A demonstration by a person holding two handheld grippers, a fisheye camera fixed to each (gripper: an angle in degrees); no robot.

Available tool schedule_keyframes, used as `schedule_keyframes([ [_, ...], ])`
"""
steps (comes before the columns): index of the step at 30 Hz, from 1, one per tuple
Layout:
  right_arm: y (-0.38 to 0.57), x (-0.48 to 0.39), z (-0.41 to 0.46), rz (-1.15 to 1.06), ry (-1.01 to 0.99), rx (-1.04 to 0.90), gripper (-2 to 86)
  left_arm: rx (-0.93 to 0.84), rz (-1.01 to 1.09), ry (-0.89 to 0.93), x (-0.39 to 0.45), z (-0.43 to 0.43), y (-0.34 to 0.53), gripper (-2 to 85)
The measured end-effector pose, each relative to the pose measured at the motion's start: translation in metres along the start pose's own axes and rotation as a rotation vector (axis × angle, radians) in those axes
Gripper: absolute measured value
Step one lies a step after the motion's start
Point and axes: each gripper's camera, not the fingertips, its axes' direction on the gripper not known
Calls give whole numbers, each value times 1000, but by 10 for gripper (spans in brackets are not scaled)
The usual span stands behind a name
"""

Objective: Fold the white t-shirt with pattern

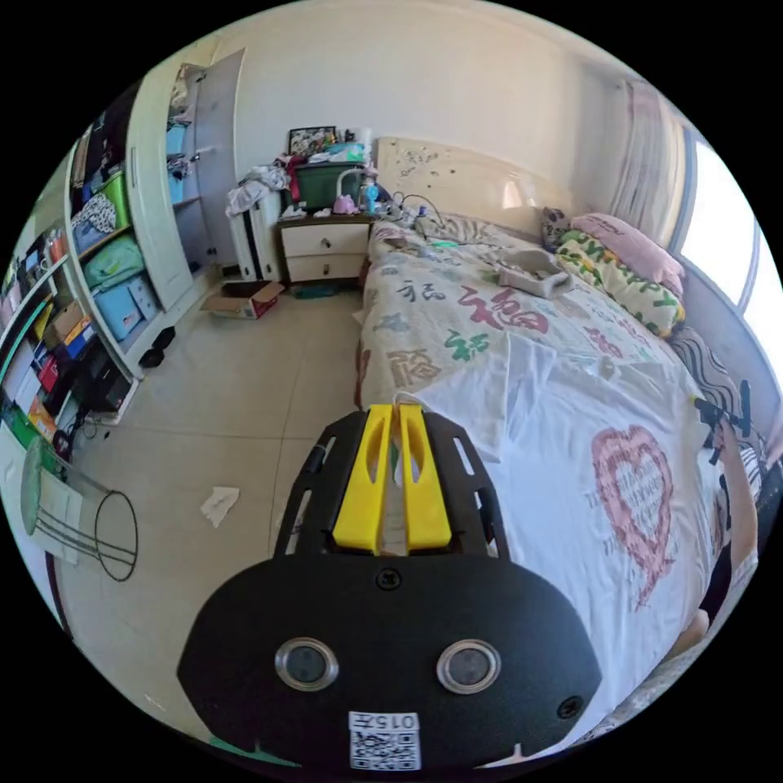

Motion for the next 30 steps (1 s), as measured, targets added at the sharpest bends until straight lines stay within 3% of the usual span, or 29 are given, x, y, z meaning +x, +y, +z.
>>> schedule_keyframes([
  [2, -2, 15, 11, 33, 76, -27, 22, -142, -56, -2, -36, 33, 8, 23],
  [7, -20, 0, -34, -73, -16, 142, 72, -47, -60, -101, -59, 3, 0, 57],
  [10, -36, -69, -42, -299, -115, 192, 79, 57, 69, 37, -19, -19, -42, 71],
  [13, -47, -146, -5, -477, -121, 99, 90, 73, 225, 170, 57, -2, -82, 78],
  [16, -48, -190, 46, -553, -47, -58, 90, -2, 348, 125, 129, 46, -106, 78],
  [19, -36, -196, 61, -632, 11, -71, 56, -84, 395, 71, 163, 92, -112, 65],
  [23, -33, -176, 50, -561, 1, -42, -5, -177, 405, 16, 165, 126, -114, 8],
  [26, -22, -170, 53, -552, 25, -50, -6, -52, 337, 31, 150, 117, -112, -2],
  [30, -4, -162, 50, -473, 37, -46, 15, -166, 314, 11, 135, 141, -103, -1],
])
